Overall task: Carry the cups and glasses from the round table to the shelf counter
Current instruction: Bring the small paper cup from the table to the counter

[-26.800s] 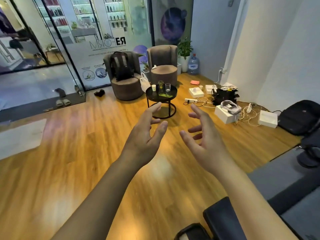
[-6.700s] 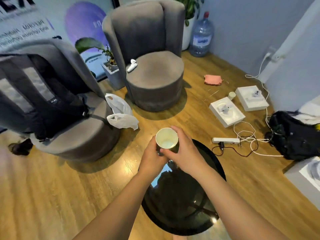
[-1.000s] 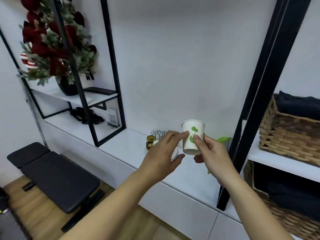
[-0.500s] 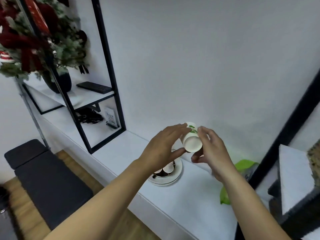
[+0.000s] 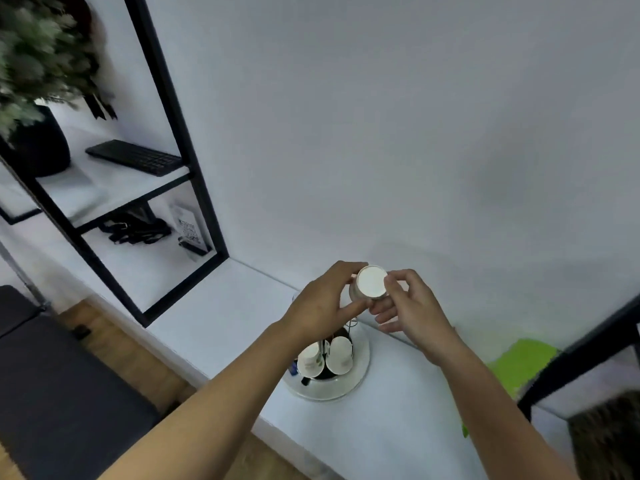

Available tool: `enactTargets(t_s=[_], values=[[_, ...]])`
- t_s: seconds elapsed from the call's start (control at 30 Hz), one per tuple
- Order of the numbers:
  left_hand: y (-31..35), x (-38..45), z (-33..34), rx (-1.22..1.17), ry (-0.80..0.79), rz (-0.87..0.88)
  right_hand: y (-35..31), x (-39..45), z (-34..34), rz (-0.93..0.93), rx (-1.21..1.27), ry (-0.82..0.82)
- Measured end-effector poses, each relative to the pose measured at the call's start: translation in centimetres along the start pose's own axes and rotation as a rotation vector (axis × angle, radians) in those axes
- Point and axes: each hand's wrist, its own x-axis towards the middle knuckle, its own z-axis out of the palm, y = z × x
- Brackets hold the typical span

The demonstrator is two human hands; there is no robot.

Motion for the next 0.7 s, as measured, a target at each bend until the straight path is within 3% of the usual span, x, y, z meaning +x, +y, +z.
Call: enactTargets(t_s=[0.23,0.33,0.7], values=[[-9.7,4.7,2.8,-0.041,-0.243,-0.113,5.9,7.4,3.5,0.211,-0.049,0.079],[-11.1,4.7,3.7,-0.003,-0.27,-0.151,7.9,8.3,4.5,0.29,-0.06,0.072],[-16.3,7.6,7.9,0.344,-0.497,-0.156,15.2,12.0,6.1,0.433,-0.225,0.103]])
